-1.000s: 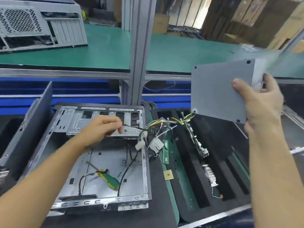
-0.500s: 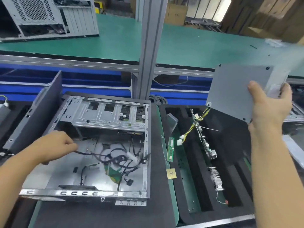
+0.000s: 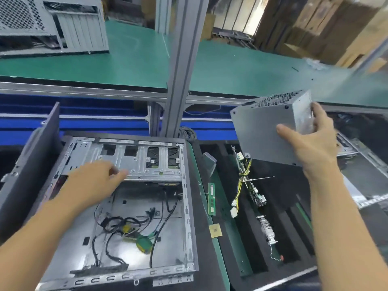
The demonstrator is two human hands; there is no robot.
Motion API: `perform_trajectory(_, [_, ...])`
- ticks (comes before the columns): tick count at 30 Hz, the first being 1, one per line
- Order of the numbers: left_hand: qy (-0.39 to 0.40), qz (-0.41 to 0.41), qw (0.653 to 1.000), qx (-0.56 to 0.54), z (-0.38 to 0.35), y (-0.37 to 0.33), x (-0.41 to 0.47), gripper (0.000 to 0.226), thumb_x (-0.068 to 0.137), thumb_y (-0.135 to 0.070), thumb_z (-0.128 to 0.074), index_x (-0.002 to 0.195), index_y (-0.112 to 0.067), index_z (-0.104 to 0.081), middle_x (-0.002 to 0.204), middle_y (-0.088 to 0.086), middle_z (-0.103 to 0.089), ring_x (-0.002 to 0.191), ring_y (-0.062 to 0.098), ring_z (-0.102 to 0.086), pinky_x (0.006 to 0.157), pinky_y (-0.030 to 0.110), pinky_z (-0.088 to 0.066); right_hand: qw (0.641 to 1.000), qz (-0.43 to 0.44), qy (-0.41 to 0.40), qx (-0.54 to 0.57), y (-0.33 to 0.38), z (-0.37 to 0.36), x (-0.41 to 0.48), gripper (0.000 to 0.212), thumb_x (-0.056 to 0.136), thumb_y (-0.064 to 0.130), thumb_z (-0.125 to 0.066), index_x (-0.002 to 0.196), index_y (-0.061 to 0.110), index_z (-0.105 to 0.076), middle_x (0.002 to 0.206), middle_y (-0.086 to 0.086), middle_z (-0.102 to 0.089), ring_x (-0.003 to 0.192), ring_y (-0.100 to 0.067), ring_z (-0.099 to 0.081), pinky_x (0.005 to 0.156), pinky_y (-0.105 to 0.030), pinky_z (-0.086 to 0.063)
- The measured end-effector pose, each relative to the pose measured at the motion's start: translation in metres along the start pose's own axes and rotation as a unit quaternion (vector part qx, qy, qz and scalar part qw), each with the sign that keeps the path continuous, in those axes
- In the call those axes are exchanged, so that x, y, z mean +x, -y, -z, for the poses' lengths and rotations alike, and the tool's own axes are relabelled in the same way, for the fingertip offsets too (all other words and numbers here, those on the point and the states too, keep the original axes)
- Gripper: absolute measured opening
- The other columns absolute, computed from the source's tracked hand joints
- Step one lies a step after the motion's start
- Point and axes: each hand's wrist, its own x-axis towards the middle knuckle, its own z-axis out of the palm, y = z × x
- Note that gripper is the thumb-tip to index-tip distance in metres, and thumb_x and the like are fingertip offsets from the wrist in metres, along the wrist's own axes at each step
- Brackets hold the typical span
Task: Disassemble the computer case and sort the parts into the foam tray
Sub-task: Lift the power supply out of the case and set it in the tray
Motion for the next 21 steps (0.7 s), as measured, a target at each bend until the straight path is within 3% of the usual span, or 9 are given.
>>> perform_trajectory(2, [0.059, -0.03, 0.971, -0.232, 0.015, -0.04, 0.011, 0.038, 0.097, -0.058, -0.045, 0.086, -0.03, -0.068, 0.086, -0.01, -0.072, 0.077, 0.012, -0.067, 0.069, 0.031, -0.048, 0.998, 0.023, 0.035, -0.053, 0.006, -0.005, -0.005, 0.105, 0.057, 0.054, -0.083, 0.15, 0.034, -0.039, 0.128, 0.009, -0.042, 0.124, -0.004, -0.04, 0.092, -0.001, -0.031])
perform_trajectory(3, [0.108, -0.031, 0.924, -0.365, 0.021, -0.061, 0.018, 0.039, 0.1, -0.054, -0.044, 0.093, -0.026, -0.07, 0.091, -0.004, -0.075, 0.079, 0.015, -0.071, 0.07, 0.033, -0.05, 0.995, 0.035, 0.053, -0.074, 0.008, -0.008, -0.008, 0.105, 0.057, 0.054, -0.084, 0.15, 0.035, -0.039, 0.125, 0.007, -0.042, 0.126, -0.009, -0.039, 0.097, -0.01, -0.031])
perform_trajectory(5, [0.193, -0.036, 0.83, -0.521, 0.029, -0.102, 0.031, 0.045, 0.101, -0.053, -0.044, 0.109, -0.015, -0.067, 0.104, 0.003, -0.076, 0.089, 0.02, -0.074, 0.076, 0.037, -0.054, 0.989, 0.055, 0.092, -0.104, 0.012, -0.013, -0.016, 0.106, 0.058, 0.051, -0.09, 0.149, 0.038, -0.038, 0.121, 0.006, -0.039, 0.124, -0.012, -0.035, 0.101, -0.023, -0.028])
perform_trajectory(7, [0.268, -0.023, 0.767, -0.583, 0.032, -0.142, 0.041, 0.058, 0.092, -0.064, -0.05, 0.121, -0.014, -0.06, 0.113, 0.008, -0.074, 0.097, 0.027, -0.074, 0.081, 0.041, -0.057, 0.982, 0.07, 0.128, -0.119, 0.014, -0.019, -0.025, 0.104, 0.061, 0.047, -0.093, 0.148, 0.046, -0.035, 0.118, 0.01, -0.035, 0.118, -0.007, -0.03, 0.102, -0.031, -0.026])
perform_trajectory(11, [0.415, 0.043, 0.708, -0.57, 0.03, -0.198, 0.058, 0.095, 0.054, -0.087, -0.063, 0.121, -0.021, -0.051, 0.12, 0.026, -0.064, 0.102, 0.044, -0.069, 0.083, 0.054, -0.058, 0.964, 0.13, 0.156, -0.171, 0.013, -0.027, -0.034, 0.106, 0.059, 0.051, -0.091, 0.149, 0.036, -0.038, 0.117, 0.005, -0.041, 0.114, -0.016, -0.033, 0.105, -0.04, -0.031])
perform_trajectory(14, [0.491, 0.104, 0.632, -0.59, 0.021, -0.214, 0.082, 0.104, 0.057, -0.094, -0.056, 0.125, -0.016, -0.053, 0.121, 0.032, -0.064, 0.107, 0.056, -0.062, 0.085, 0.063, -0.053, 0.941, 0.187, 0.165, -0.228, 0.002, -0.03, -0.033, 0.107, 0.058, 0.058, -0.088, 0.15, 0.03, -0.041, 0.119, 0.003, -0.044, 0.114, -0.019, -0.036, 0.104, -0.043, -0.03])
perform_trajectory(17, [0.508, 0.142, 0.615, -0.587, 0.006, -0.231, 0.098, 0.106, 0.062, -0.094, -0.052, 0.128, -0.011, -0.057, 0.125, 0.029, -0.063, 0.113, 0.053, -0.059, 0.087, 0.064, -0.051, 0.9, 0.273, 0.165, -0.298, -0.01, -0.032, -0.027, 0.103, 0.059, 0.059, -0.085, 0.149, 0.032, -0.043, 0.126, 0.002, -0.048, 0.121, -0.024, -0.041, 0.105, -0.045, -0.027])
perform_trajectory(21, [0.454, 0.159, 0.641, -0.597, -0.021, -0.254, 0.098, 0.069, 0.073, -0.068, -0.069, 0.122, -0.019, -0.066, 0.12, 0.016, -0.069, 0.102, 0.034, -0.067, 0.083, 0.054, -0.054, 0.822, 0.399, 0.187, -0.36, -0.024, -0.033, -0.01, 0.101, 0.057, 0.05, -0.084, 0.148, 0.041, -0.043, 0.134, 0.004, -0.051, 0.126, -0.026, -0.043, 0.108, -0.057, -0.023])
